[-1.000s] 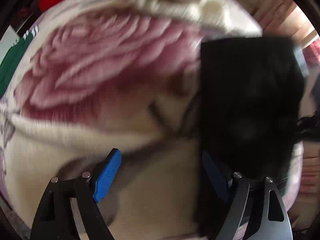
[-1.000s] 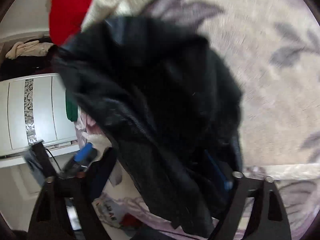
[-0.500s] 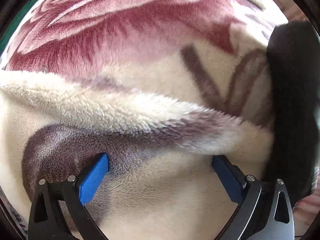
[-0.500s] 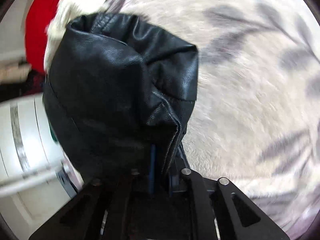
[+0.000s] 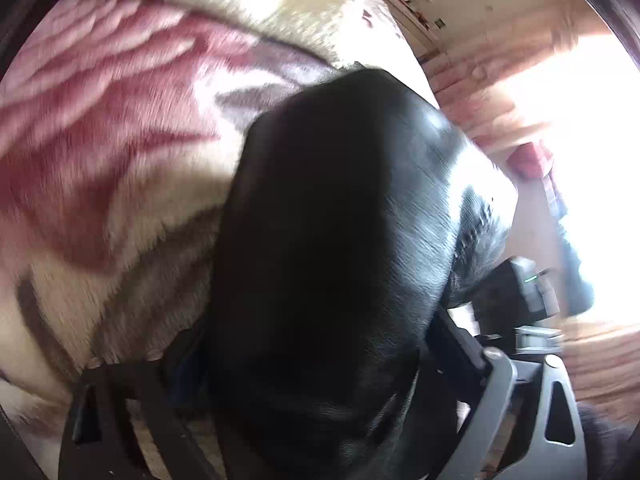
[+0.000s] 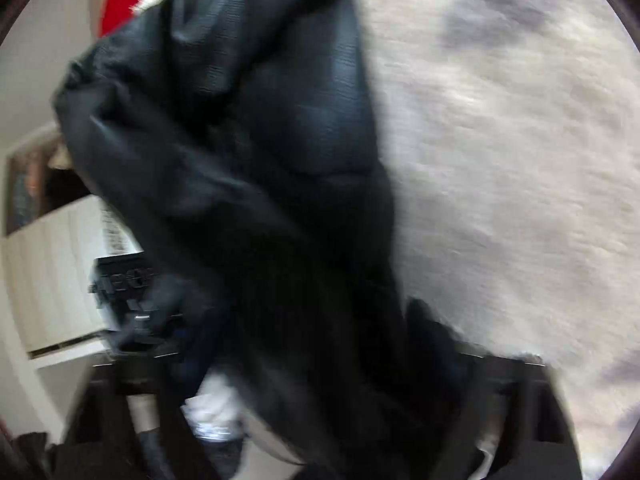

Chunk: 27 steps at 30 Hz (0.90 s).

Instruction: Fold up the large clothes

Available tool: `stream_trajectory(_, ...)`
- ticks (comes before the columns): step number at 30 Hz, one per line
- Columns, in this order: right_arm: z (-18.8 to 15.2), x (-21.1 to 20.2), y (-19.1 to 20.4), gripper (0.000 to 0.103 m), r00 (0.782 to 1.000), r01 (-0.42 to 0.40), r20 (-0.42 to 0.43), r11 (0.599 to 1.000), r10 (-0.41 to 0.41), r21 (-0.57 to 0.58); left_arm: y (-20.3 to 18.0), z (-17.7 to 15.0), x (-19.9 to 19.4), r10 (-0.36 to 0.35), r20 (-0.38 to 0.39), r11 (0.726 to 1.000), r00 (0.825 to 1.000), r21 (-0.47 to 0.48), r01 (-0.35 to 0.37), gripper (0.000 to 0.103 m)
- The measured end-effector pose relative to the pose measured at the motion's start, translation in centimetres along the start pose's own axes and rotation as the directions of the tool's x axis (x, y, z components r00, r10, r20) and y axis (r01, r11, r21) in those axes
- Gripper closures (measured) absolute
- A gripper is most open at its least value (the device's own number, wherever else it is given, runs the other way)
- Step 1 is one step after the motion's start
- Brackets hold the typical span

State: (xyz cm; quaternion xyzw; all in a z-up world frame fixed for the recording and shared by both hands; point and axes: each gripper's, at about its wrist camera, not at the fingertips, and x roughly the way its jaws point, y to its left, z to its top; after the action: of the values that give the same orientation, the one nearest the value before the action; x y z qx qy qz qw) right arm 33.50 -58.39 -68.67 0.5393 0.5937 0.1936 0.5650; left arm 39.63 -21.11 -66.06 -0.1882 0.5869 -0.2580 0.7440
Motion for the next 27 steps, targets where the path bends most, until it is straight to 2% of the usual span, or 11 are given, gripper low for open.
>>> stream_trajectory(3, 0.4, 0.2, 1.9, 0.06, 0.999, 0.044, 0.003, 0.999, -0.044, -0.03, 1.5, -0.3, -1.9, -0.038, 0.065, 0.996, 0.997, -0.079, 0.043, 0.04)
stream_trajectory(8, 1.0, 2.0, 7.6, 0.064, 0.987, 0.088, -0.116, 0.98, -0.109, -0.176, 3.0, -4.2, -8.8, 0.017, 0.204, 0.966, 0.979, -0.255, 0.036, 0.042)
stream_trajectory(11, 0.7, 6.3, 12.8, 0.064, 0.946, 0.082, -0.275, 0.946, -0.173, -0.314, 4.9, -9.1, -13.7, 0.118, 0.283, 0.915, 0.952, -0.402, 0.006, 0.041)
stream_trajectory(14, -1.1, 13.3, 17.0, 0.064, 0.844, 0.071, -0.449, 0.891, -0.293, -0.449, 8.1, -15.2, -16.2, 0.215, 0.285, 0.818, 0.934, -0.576, -0.013, 0.037)
stream_trajectory(16, -2.1, 18.2, 17.6, 0.063, 0.76, 0.101, -0.517, 0.858, -0.393, -0.503, 11.4, -18.3, -15.1, 0.223, 0.228, 0.735, 0.948, -0.678, -0.01, 0.036)
stream_trajectory(17, -2.4, 20.6, 17.2, 0.061, 0.717, 0.151, -0.524, 0.837, -0.459, -0.526, 13.6, -20.1, -14.3, 0.192, 0.207, 0.683, 0.959, -0.73, 0.021, 0.032)
stream_trajectory(19, -2.1, 23.0, 16.3, 0.057, 0.672, 0.243, -0.498, 0.798, -0.549, -0.551, 16.2, -22.1, -14.0, 0.09, 0.271, 0.625, 0.959, -0.765, 0.158, 0.03)
stream_trajectory(20, -1.5, 23.4, 16.4, 0.049, 0.684, 0.242, -0.509, 0.821, -0.523, -0.517, 16.9, -22.5, -14.6, 0.036, 0.275, 0.611, 0.961, -0.767, 0.196, 0.03)
stream_trajectory(23, -1.7, 19.8, 17.3, 0.022, 0.777, 0.255, -0.421, 0.846, -0.468, -0.469, 16.2, -22.8, -17.8, -0.019, 0.212, 0.663, 0.977, -0.729, 0.17, 0.031)
stream_trajectory(25, -1.8, 15.4, 17.8, 0.022, 0.833, 0.291, -0.325, 0.854, -0.448, -0.432, 15.2, -22.3, -20.0, -0.065, 0.187, 0.707, 0.98, -0.684, 0.177, 0.031)
stream_trajectory(27, -2.3, 11.5, 17.7, 0.021, 0.855, 0.347, -0.238, 0.85, -0.46, -0.396, 14.1, -20.8, -23.0, -0.079, 0.121, 0.781, 0.989, -0.609, 0.137, 0.031)
